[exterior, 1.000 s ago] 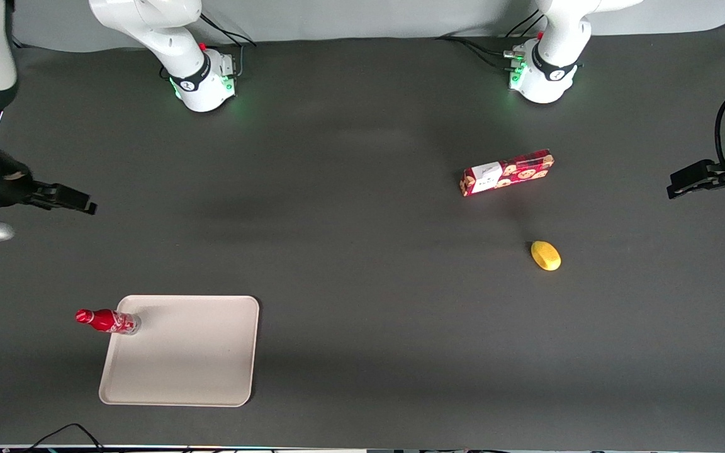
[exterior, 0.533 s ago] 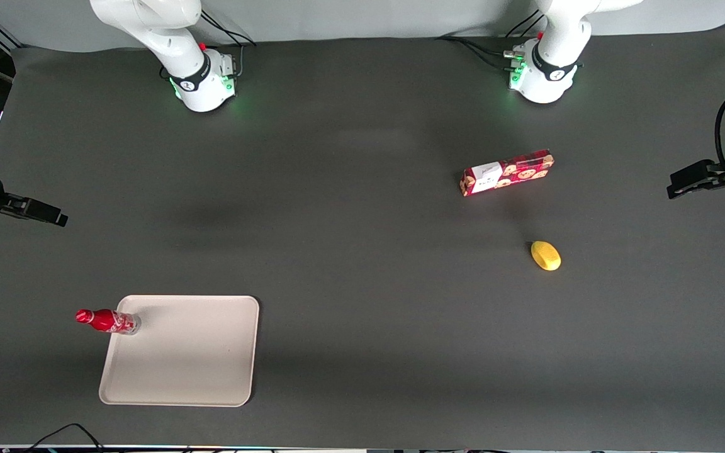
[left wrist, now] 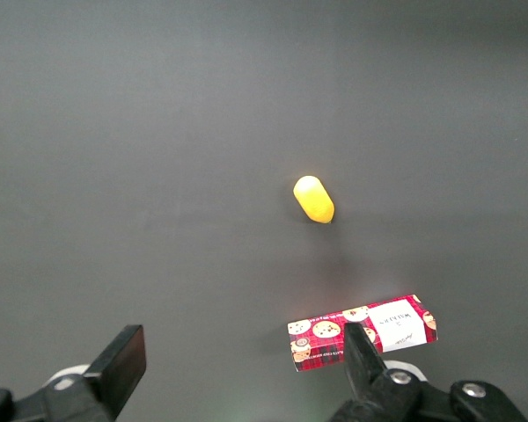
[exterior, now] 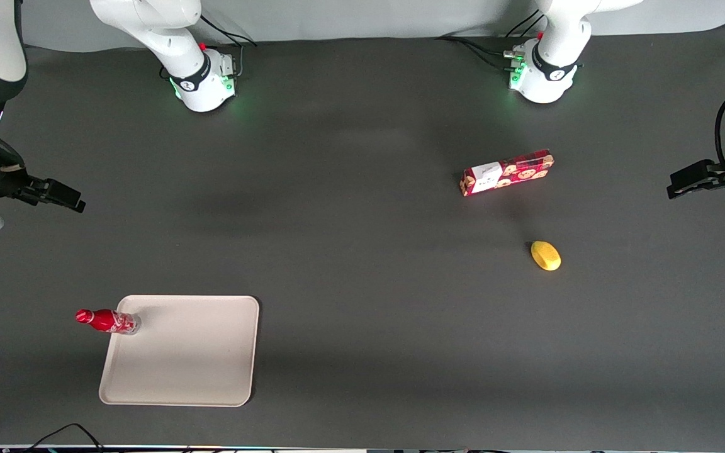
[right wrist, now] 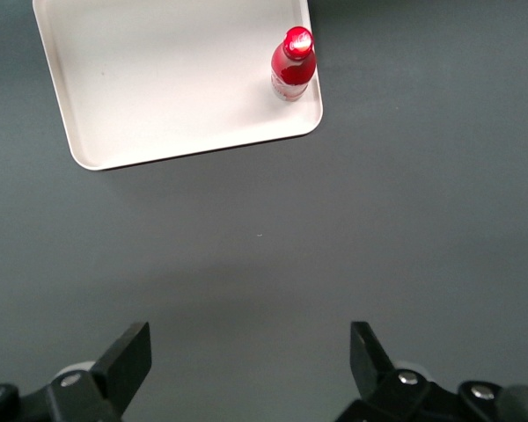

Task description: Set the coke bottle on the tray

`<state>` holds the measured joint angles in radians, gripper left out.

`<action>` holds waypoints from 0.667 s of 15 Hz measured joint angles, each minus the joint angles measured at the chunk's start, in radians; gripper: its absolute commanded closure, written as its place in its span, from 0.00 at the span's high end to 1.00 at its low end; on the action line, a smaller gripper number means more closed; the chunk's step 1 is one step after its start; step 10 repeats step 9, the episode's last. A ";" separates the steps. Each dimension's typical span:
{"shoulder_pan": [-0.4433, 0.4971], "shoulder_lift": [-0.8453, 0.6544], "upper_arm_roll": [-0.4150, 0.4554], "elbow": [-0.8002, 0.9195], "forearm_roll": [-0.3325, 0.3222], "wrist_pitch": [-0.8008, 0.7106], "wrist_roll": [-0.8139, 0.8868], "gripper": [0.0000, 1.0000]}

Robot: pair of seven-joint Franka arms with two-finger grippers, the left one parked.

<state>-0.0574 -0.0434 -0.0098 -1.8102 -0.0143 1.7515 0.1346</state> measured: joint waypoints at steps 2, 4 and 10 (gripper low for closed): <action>0.000 -0.024 0.002 -0.015 0.000 -0.001 0.002 1.00; 0.000 -0.029 0.002 -0.016 -0.001 0.000 0.002 1.00; 0.066 -0.021 -0.065 0.004 -0.004 0.015 0.002 1.00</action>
